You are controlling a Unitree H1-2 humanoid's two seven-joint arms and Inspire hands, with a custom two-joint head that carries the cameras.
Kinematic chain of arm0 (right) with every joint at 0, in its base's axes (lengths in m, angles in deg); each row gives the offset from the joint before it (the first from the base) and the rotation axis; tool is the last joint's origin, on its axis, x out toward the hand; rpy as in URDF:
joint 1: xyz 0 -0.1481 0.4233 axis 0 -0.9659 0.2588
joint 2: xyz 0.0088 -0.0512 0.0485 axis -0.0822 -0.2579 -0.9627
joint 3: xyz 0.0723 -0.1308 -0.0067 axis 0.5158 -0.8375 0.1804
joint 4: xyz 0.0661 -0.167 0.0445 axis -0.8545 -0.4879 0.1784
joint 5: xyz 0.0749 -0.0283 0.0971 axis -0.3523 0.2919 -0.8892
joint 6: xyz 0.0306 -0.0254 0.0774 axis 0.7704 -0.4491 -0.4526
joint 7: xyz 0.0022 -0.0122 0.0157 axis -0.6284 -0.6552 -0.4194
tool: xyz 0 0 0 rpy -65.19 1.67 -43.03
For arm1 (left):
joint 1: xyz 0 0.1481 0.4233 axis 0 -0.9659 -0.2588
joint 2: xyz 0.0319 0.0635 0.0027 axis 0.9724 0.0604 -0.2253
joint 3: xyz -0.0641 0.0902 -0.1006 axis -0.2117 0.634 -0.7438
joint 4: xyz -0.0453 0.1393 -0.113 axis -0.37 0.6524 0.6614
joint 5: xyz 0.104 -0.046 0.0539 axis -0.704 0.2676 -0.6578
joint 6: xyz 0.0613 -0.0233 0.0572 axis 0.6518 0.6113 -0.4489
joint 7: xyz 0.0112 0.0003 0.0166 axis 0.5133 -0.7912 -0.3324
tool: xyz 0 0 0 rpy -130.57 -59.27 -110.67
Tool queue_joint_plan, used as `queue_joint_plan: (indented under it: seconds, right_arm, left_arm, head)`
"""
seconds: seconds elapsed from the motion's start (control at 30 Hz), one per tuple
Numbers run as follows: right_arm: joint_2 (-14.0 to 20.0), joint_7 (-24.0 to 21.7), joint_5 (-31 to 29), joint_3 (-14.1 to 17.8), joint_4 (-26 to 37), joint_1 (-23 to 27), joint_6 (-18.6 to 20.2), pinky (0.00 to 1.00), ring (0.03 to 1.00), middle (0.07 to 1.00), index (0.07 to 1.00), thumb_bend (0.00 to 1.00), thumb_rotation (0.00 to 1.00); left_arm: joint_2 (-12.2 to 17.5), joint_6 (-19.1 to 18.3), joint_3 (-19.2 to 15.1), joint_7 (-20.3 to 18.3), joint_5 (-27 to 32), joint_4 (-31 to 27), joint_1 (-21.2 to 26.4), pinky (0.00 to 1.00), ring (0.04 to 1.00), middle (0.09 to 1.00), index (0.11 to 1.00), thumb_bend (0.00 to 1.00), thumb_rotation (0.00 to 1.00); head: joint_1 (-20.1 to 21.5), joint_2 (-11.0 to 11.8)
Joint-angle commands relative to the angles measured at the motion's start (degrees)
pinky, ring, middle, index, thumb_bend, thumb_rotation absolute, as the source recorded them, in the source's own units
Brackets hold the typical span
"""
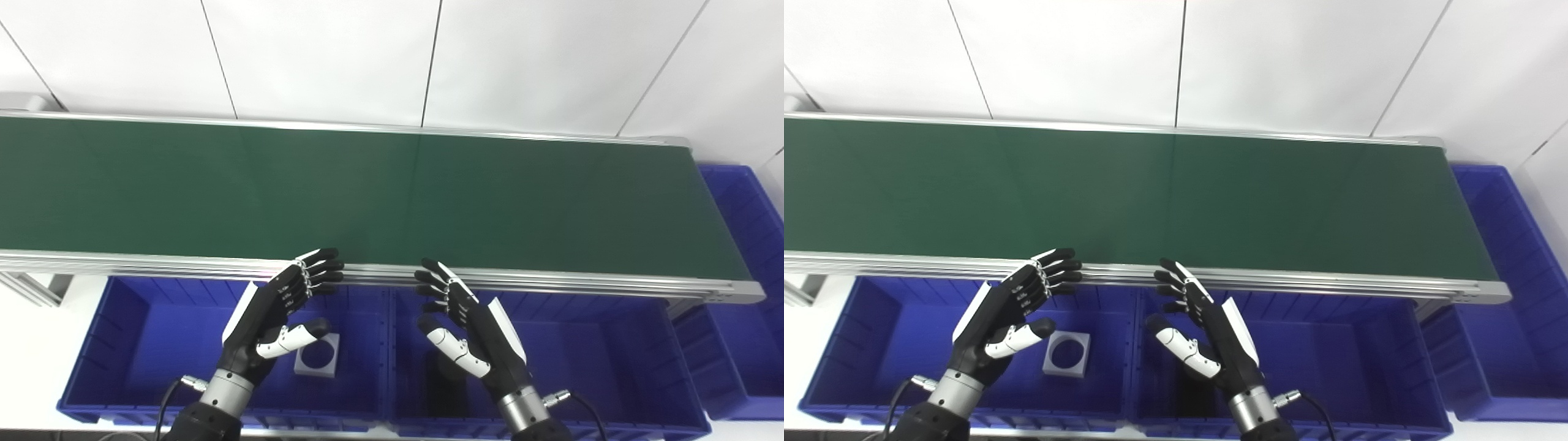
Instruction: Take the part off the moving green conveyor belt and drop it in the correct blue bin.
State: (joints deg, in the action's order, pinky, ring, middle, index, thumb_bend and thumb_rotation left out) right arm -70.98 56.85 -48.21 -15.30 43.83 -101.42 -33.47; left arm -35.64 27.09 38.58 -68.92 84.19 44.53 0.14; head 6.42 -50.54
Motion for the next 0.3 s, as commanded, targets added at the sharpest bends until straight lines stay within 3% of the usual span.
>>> queue_joint_plan:
  seconds: [0.0, 0.27]
  right_arm:
    - [-0.9, 1.1, 0.0, 0.3, 2.1, 0.1, -1.1, 0.71, 0.800, 0.841, 0.890, 0.46, 0.69]
    - [-1.4, 1.2, 1.6, 0.2, 3.0, 0.1, 0.8, 0.70, 0.795, 0.837, 0.877, 0.45, 0.71]
  left_arm:
    - [-0.1, -0.7, 0.6, 0.6, -0.7, -2.7, 0.1, 0.72, 0.771, 0.802, 0.829, 0.90, 0.55]
    - [-0.4, -0.2, 0.8, 1.0, -0.6, -1.3, 0.2, 0.71, 0.776, 0.805, 0.830, 0.90, 0.56]
  head:
    - [-0.1, -0.5]
    - [0.1, -0.9]
